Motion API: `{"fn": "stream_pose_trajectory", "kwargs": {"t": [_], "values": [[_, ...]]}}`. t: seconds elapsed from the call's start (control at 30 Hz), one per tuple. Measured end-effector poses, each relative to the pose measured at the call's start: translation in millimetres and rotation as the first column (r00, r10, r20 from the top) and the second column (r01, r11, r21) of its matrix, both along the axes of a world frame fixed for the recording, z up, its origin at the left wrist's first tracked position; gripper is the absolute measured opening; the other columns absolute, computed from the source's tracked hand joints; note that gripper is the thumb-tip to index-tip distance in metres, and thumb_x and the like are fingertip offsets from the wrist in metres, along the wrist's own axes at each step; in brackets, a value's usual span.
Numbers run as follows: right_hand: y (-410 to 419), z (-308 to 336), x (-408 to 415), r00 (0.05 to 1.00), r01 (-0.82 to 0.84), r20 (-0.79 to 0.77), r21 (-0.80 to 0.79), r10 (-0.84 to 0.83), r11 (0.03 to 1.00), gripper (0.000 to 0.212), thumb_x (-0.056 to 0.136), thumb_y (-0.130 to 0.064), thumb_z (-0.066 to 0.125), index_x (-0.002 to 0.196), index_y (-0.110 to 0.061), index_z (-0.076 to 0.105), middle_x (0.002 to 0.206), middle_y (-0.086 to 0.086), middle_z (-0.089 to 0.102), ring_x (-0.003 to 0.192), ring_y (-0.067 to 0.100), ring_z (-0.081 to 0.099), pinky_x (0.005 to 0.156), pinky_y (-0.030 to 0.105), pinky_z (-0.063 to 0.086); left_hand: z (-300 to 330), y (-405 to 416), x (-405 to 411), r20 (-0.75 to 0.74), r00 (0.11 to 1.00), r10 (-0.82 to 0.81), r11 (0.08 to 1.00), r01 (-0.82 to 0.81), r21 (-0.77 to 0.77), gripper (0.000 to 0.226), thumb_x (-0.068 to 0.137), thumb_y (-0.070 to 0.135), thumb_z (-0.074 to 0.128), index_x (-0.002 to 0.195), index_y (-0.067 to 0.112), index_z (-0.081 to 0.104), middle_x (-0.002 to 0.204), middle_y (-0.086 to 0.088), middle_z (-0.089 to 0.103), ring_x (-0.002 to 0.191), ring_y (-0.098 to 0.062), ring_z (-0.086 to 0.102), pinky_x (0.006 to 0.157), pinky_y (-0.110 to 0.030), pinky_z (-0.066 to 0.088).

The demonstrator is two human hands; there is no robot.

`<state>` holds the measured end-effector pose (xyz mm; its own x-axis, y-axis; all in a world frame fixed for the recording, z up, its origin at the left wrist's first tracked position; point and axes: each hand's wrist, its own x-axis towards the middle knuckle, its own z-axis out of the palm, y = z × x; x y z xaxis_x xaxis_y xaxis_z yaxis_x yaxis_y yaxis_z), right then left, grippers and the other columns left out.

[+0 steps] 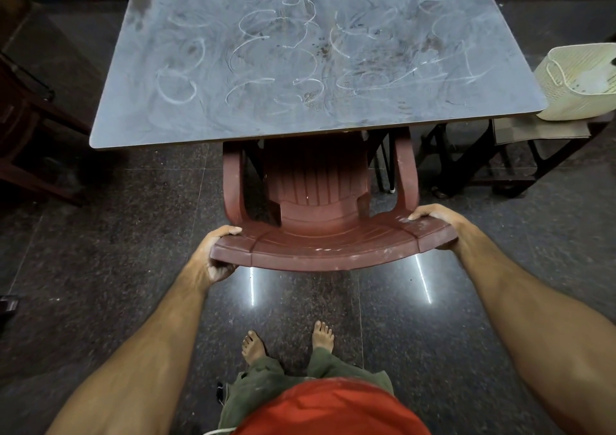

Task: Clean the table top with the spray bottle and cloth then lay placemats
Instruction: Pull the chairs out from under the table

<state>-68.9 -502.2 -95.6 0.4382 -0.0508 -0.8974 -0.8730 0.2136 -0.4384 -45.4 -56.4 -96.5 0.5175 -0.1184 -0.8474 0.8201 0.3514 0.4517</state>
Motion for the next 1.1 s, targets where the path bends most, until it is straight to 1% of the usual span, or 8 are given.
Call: {"fn": "stream_pose_trajectory", "kwargs": {"t": [0.13, 0.3, 0.43, 0.53, 0.67, 0.83, 1.0, 1.1], "values": [[-5, -4, 2, 1.0, 0.0, -0.01, 0.0, 0.0, 1.0, 0.061, 0.065, -0.008, 0.067, 0.123, 0.008, 0.06, 0.122, 0.021, 0.064, 0.108, 0.033, 0.06, 0.112, 0.045, 0.04, 3, -4, 6, -0.019, 1.0, -0.011, 1.0, 0.011, 0.005, 0.034, 0.066, 0.015, 0.069, 0.096, 0.001, 0.063, 0.079, -0.011, 0.07, 0.061, -0.02, 0.07, 0.059, -0.027, 0.059], [-7, -7, 8, 1.0, 0.007, -0.006, 0.013, -0.007, 1.0, 0.064, 0.06, -0.008, 0.068, 0.122, 0.006, 0.062, 0.114, 0.019, 0.067, 0.099, 0.031, 0.064, 0.11, 0.044, 0.042, 3, -7, 11, -0.008, 1.0, -0.005, 1.0, 0.005, 0.008, 0.013, 0.082, 0.013, 0.061, 0.089, 0.002, 0.062, 0.069, -0.008, 0.07, 0.054, -0.018, 0.068, 0.05, -0.024, 0.058], [-9, -6, 14, 0.999, 0.028, 0.017, 0.021, -0.028, 0.999, 0.072, 0.056, -0.007, 0.071, 0.126, 0.009, 0.06, 0.131, 0.021, 0.06, 0.116, 0.034, 0.058, 0.114, 0.046, 0.038, 3, -6, 17, -0.007, 1.0, -0.024, 1.0, 0.024, -0.004, 0.022, 0.082, 0.014, 0.062, 0.099, 0.0, 0.062, 0.079, -0.01, 0.07, 0.061, -0.02, 0.07, 0.058, -0.026, 0.059], [-5, -11, 11, 1.0, 0.022, 0.013, 0.044, -0.022, 0.999, 0.087, 0.052, -0.008, 0.076, 0.134, 0.008, 0.053, 0.137, 0.019, 0.057, 0.125, 0.034, 0.056, 0.116, 0.045, 0.036, 4, -4, 21, -0.004, 1.0, -0.021, 1.0, 0.021, 0.001, 0.018, 0.087, 0.014, 0.058, 0.096, 0.0, 0.062, 0.078, -0.011, 0.069, 0.06, -0.021, 0.069, 0.056, -0.026, 0.059], [-4, -8, 16, 1.0, 0.025, 0.011, 0.016, -0.026, 1.0, 0.075, 0.062, -0.007, 0.068, 0.134, 0.009, 0.053, 0.136, 0.019, 0.058, 0.114, 0.031, 0.059, 0.113, 0.043, 0.039, 4, -5, 21, -0.003, 1.0, -0.007, 1.0, 0.007, -0.014, 0.02, 0.088, 0.014, 0.058, 0.099, -0.002, 0.061, 0.08, -0.012, 0.069, 0.061, -0.021, 0.07, 0.056, -0.026, 0.06], [-7, 2, 22, 1.0, 0.028, -0.006, -0.032, -0.028, 0.999, 0.058, 0.065, -0.007, 0.063, 0.121, 0.008, 0.059, 0.111, 0.02, 0.065, 0.087, 0.029, 0.067, 0.09, 0.038, 0.052, 3, -13, 20, -0.001, 1.0, 0.013, 0.999, -0.013, -0.032, 0.019, 0.09, 0.015, 0.057, 0.099, -0.001, 0.061, 0.082, -0.012, 0.068, 0.06, -0.02, 0.069, 0.055, -0.025, 0.059], [-6, 1, 20, 1.0, 0.022, -0.014, -0.003, -0.022, 1.0, 0.042, 0.076, -0.006, 0.059, 0.117, 0.006, 0.059, 0.116, 0.02, 0.063, 0.093, 0.03, 0.065, 0.101, 0.042, 0.046, 3, -12, 19, 0.0, 1.0, 0.006, 0.999, -0.006, -0.038, 0.022, 0.083, 0.016, 0.061, 0.1, 0.001, 0.062, 0.081, -0.01, 0.069, 0.063, -0.019, 0.07, 0.057, -0.025, 0.06], [-6, 3, 20, 1.0, 0.02, -0.022, 0.016, -0.02, 1.0, 0.046, 0.07, -0.007, 0.061, 0.113, 0.008, 0.06, 0.114, 0.021, 0.064, 0.092, 0.031, 0.065, 0.104, 0.043, 0.045, 4, -12, 20, -0.01, 1.0, 0.007, 0.999, -0.008, -0.039, 0.022, 0.085, 0.016, 0.061, 0.101, 0.001, 0.062, 0.083, -0.01, 0.069, 0.064, -0.02, 0.07, 0.06, -0.025, 0.06]]}}
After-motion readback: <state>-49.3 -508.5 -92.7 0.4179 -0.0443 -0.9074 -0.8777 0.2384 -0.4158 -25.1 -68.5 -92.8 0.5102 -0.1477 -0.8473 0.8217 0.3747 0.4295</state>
